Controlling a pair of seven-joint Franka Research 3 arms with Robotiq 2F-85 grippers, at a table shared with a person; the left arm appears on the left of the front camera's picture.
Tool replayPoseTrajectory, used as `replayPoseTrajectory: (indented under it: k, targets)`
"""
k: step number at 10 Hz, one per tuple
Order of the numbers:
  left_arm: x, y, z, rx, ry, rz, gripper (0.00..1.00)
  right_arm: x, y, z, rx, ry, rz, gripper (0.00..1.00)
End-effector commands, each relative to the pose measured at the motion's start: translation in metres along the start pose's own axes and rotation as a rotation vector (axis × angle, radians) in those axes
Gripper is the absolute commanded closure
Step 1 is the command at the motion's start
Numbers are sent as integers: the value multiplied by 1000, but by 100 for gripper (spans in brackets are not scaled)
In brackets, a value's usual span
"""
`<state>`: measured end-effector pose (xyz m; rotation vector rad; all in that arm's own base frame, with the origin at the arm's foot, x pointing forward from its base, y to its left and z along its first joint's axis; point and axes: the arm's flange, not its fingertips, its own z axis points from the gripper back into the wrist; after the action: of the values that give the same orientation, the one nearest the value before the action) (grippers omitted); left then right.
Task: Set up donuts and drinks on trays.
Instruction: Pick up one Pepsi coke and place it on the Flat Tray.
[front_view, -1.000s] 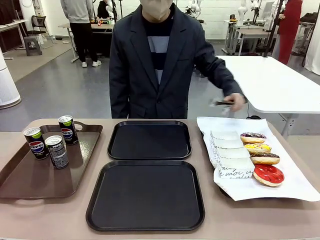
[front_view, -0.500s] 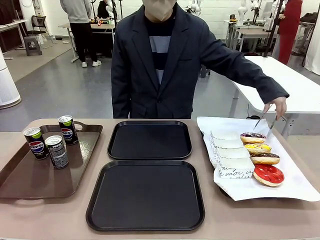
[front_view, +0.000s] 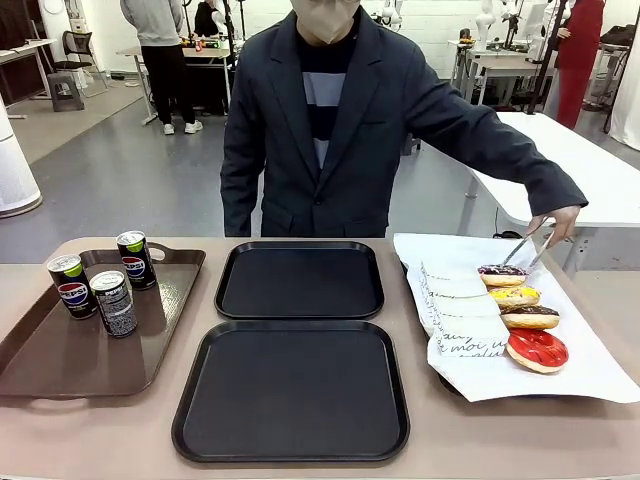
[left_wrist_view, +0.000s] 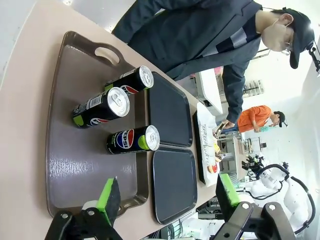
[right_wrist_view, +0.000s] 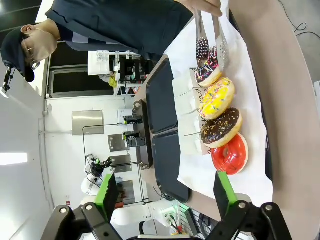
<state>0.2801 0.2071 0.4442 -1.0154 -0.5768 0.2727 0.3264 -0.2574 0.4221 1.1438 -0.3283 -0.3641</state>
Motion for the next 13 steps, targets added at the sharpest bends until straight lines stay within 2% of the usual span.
replayPoseTrajectory:
  k: [1,2,3,5,6,7,8,10,11,13]
  targets:
    - [2,1,1,-18,-11,-13,0,-1,-1,0,10,4,0,0]
    - [0,0,0,0,0,0,0,-1,-1,0,10,4,0,0]
    - [-2,-27,3,88,51,-132,0,-1,-1,0,10,4,0,0]
    - [6,-86,-19,415,268,-317,0,-1,-1,0,10,4,0,0]
    - [13,-106,-33,495,327,-348,0,-1,-1,0,10,4,0,0]
    - [18,-124,-51,612,461,-404,0,-1,-1,0,10,4,0,0]
    - [24,-138,-79,772,521,-444,0,-1,-1,0,10,4,0,0]
    - [23,-152,-134,943,576,-478,0,-1,-1,0,10,4,0,0]
    - [16,-155,-163,976,564,-498,0,-1,-1,0,10,4,0,0]
    - [-5,-154,-219,920,481,-506,0,-1,-1,0,10,4,0,0]
